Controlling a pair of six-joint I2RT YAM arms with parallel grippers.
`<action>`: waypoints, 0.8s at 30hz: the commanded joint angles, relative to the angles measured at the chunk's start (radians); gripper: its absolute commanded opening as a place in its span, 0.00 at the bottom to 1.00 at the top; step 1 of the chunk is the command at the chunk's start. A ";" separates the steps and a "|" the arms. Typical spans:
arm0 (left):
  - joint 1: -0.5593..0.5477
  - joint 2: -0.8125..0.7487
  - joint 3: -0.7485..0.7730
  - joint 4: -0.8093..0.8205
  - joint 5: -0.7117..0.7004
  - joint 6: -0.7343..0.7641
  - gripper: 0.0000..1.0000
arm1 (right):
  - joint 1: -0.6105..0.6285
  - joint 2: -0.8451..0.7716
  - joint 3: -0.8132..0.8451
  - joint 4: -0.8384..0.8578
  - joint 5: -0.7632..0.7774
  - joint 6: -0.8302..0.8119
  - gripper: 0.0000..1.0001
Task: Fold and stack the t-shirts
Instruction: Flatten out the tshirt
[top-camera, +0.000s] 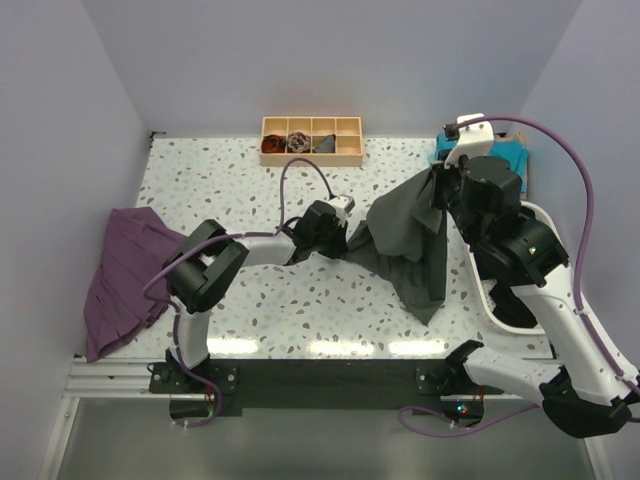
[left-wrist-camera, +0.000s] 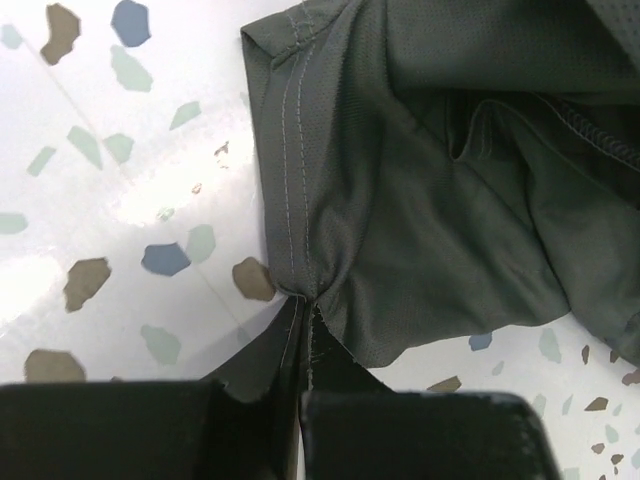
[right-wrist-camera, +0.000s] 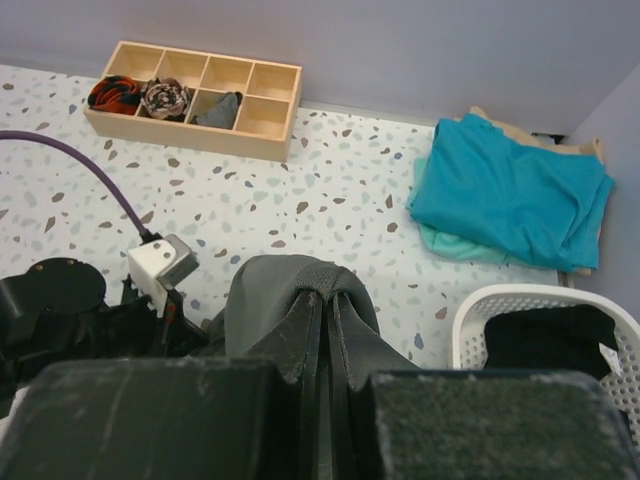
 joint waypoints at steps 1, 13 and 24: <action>0.032 -0.190 0.047 -0.151 -0.109 0.058 0.00 | 0.001 -0.057 -0.003 0.041 0.063 -0.014 0.00; 0.196 -0.816 0.116 -0.636 -0.459 0.115 0.00 | -0.001 -0.166 -0.138 0.003 0.026 0.079 0.00; 0.204 -0.961 0.334 -0.873 -0.750 0.161 0.00 | 0.001 -0.094 -0.327 -0.132 -0.018 0.182 0.00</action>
